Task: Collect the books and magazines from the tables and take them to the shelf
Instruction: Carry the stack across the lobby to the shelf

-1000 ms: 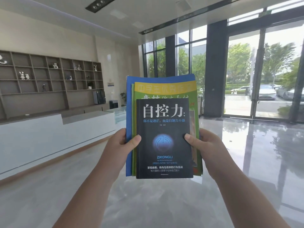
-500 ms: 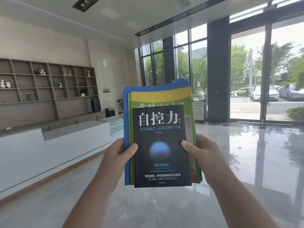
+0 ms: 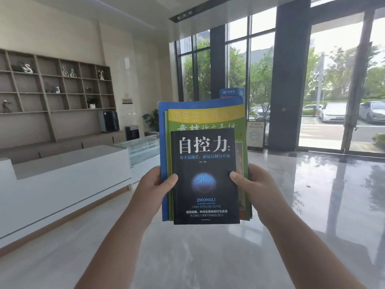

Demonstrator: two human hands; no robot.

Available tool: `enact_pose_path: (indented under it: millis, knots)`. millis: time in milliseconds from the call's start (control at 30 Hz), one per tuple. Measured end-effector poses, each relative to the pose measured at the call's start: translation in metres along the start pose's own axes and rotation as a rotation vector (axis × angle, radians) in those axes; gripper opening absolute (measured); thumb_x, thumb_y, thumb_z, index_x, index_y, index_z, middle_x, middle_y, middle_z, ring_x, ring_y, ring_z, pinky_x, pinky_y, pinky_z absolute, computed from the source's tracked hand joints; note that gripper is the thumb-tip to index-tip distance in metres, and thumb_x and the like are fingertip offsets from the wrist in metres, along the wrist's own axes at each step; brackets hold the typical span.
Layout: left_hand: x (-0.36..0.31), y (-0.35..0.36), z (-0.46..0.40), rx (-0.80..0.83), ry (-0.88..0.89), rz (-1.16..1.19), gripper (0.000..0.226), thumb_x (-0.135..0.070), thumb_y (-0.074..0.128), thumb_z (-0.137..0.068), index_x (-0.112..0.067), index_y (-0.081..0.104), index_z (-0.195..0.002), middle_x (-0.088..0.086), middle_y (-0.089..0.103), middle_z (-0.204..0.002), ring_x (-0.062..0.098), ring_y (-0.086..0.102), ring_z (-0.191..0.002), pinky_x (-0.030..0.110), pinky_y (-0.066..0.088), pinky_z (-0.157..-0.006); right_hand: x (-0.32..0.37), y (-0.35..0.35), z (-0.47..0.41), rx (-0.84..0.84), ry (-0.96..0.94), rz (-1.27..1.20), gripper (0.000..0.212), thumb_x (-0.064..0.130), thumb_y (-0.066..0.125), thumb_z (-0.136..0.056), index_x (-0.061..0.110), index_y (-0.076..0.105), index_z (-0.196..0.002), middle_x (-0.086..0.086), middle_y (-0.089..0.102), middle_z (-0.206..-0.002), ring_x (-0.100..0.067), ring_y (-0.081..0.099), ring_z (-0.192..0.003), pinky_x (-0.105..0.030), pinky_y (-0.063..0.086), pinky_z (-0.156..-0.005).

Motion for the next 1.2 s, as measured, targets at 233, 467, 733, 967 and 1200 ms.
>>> enact_pose_path:
  millis: [233, 467, 733, 967, 1200]
  knots:
    - [0.102, 0.070, -0.227, 0.105, -0.060, 0.028, 0.017, -0.018, 0.058, -0.097, -0.014, 0.068, -0.111, 0.000, 0.077, -0.106, 0.020, 0.072, -0.101, 0.035, 0.056, -0.083, -0.102, -0.022, -0.209, -0.106, 0.067, 0.002, 0.017, 0.011, 0.062, -0.092, 0.011, 0.071, -0.107, -0.009, 0.078, -0.098, -0.030, 0.075, -0.087, -0.034, 0.060, -0.065]
    - [0.228, 0.154, -0.442, 0.130, -0.061, -0.001, 0.017, -0.021, 0.060, -0.096, -0.016, 0.068, -0.109, 0.002, 0.076, -0.105, 0.023, 0.071, -0.102, 0.035, 0.056, -0.084, -0.233, -0.059, -0.429, -0.120, 0.074, 0.006, 0.015, 0.008, 0.062, -0.092, 0.012, 0.070, -0.104, -0.009, 0.078, -0.095, -0.026, 0.074, -0.082, -0.038, 0.061, -0.068]
    - [0.315, 0.185, -0.687, 0.032, -0.073, -0.021, 0.015, -0.023, 0.059, -0.097, -0.018, 0.067, -0.108, -0.001, 0.076, -0.107, 0.019, 0.070, -0.103, 0.037, 0.056, -0.090, -0.322, -0.043, -0.704, -0.018, 0.095, -0.015, 0.013, 0.007, 0.061, -0.093, 0.015, 0.070, -0.098, -0.019, 0.075, -0.096, -0.032, 0.070, -0.082, -0.057, 0.056, -0.080]
    - [0.433, 0.192, -0.907, 0.024, -0.068, -0.048, 0.017, -0.021, 0.056, -0.098, -0.015, 0.067, -0.111, -0.011, 0.075, -0.096, 0.000, 0.071, -0.089, 0.014, 0.051, -0.071, -0.440, -0.002, -0.936, 0.015, 0.079, -0.007, 0.015, 0.008, 0.063, -0.092, 0.011, 0.069, -0.105, -0.012, 0.077, -0.098, -0.033, 0.073, -0.091, -0.050, 0.059, -0.081]
    - [0.531, 0.222, -1.147, 0.036, -0.078, -0.029, 0.017, -0.019, 0.057, -0.098, -0.014, 0.067, -0.111, -0.005, 0.075, -0.102, 0.005, 0.071, -0.094, 0.018, 0.053, -0.074, -0.535, 0.012, -1.168, -0.029, 0.095, -0.018, 0.016, 0.010, 0.062, -0.093, 0.011, 0.067, -0.108, -0.014, 0.076, -0.101, -0.036, 0.072, -0.091, -0.059, 0.056, -0.082]
Point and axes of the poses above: each hand's wrist, its own z-axis away from the middle knuckle, its own y-axis out of the palm, x = y × z, the point moved 6 cm from there along -z, towards the middle knuckle
